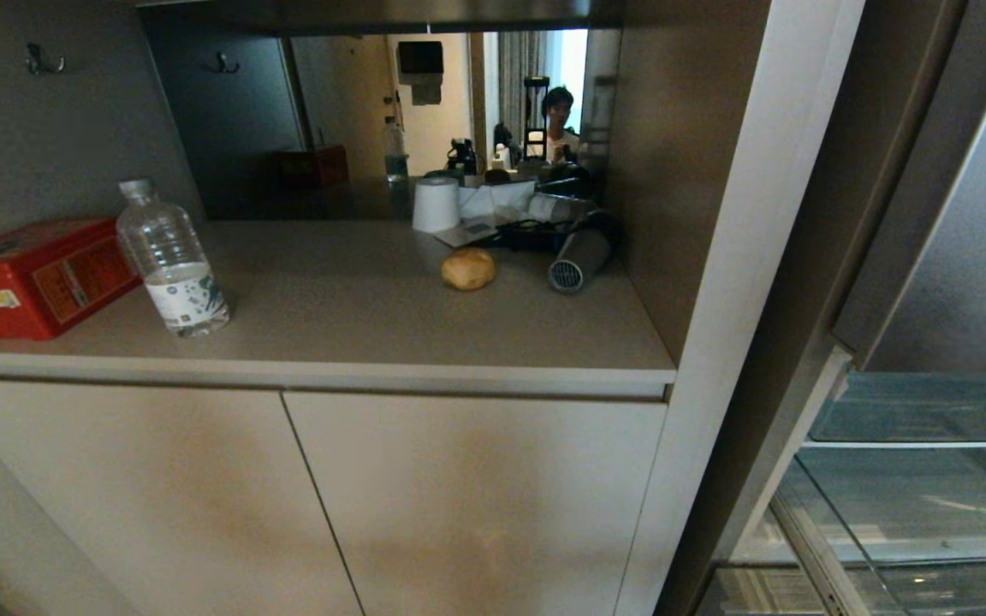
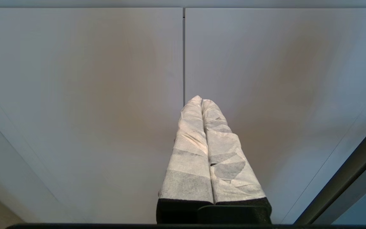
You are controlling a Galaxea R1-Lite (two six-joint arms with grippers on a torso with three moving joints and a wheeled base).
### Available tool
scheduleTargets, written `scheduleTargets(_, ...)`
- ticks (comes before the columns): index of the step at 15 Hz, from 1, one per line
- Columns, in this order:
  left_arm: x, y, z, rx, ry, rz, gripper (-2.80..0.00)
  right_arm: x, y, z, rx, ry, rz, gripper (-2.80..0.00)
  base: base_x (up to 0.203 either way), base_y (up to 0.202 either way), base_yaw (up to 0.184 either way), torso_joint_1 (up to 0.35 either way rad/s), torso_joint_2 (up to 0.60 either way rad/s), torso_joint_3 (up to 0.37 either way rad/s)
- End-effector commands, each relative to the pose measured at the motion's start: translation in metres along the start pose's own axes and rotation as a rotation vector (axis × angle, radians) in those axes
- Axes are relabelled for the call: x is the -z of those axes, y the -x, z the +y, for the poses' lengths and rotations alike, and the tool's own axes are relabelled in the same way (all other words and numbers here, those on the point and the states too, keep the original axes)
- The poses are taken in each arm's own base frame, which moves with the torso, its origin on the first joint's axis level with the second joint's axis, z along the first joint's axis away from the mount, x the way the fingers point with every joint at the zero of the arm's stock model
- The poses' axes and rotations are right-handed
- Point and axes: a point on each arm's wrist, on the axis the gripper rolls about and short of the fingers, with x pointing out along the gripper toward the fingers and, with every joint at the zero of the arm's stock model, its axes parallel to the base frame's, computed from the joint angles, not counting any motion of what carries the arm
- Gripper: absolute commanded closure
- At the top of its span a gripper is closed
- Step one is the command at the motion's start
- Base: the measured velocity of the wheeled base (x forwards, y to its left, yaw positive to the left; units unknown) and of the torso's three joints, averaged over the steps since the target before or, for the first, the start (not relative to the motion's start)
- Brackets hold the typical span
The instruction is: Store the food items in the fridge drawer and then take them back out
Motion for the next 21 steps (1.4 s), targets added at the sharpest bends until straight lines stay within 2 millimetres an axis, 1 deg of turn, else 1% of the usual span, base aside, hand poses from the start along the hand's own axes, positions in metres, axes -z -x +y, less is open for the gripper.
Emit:
scheduleTargets(1,0.002,0.0,0.0,0.0,0.0,0.006,0.0,0.009,0.02,0.008,-0.05,0.035,-0.07,0.0,0.0,0.0,0.0,0.0,0.0,0.0)
scheduleTargets(5,0.002,0.0,0.0,0.0,0.0,0.006,0.0,0.026,0.045,0.024,-0.195,0.128,-0.125,0.0,0.0,0.0,0.0,0.0,0.0,0.0)
scheduleTargets(8,0.002,0.0,0.0,0.0,0.0,0.005,0.0,0.033,0.061,0.035,-0.419,0.175,-0.153,0.0,0.0,0.0,0.0,0.0,0.0,0.0)
scheduleTargets(10,0.002,0.0,0.0,0.0,0.0,0.006,0.0,0.029,0.07,0.044,-0.583,0.206,-0.17,0.0,0.0,0.0,0.0,0.0,0.0,0.0)
scheduleTargets(12,0.002,0.0,0.0,0.0,0.0,0.006,0.0,0.014,0.079,0.063,-0.761,0.245,-0.182,0.0,0.0,0.0,0.0,0.0,0.0,0.0)
scheduleTargets(13,0.002,0.0,0.0,0.0,0.0,0.006,0.0,0.005,0.081,0.078,-0.818,0.268,-0.171,0.0,0.0,0.0,0.0,0.0,0.0,0.0)
scheduleTargets(16,0.002,0.0,0.0,0.0,0.0,0.006,0.0,-0.016,0.085,0.133,-0.956,0.319,-0.161,0.0,0.0,0.0,0.0,0.0,0.0,0.0)
scheduleTargets(19,0.002,0.0,0.0,0.0,0.0,0.006,0.0,-0.026,0.087,0.2,-1.047,0.343,-0.188,0.0,0.0,0.0,0.0,0.0,0.0,0.0)
scheduleTargets(21,0.002,0.0,0.0,0.0,0.0,0.006,0.0,-0.031,0.087,0.245,-1.082,0.342,-0.243,0.0,0.0,0.0,0.0,0.0,0.0,0.0)
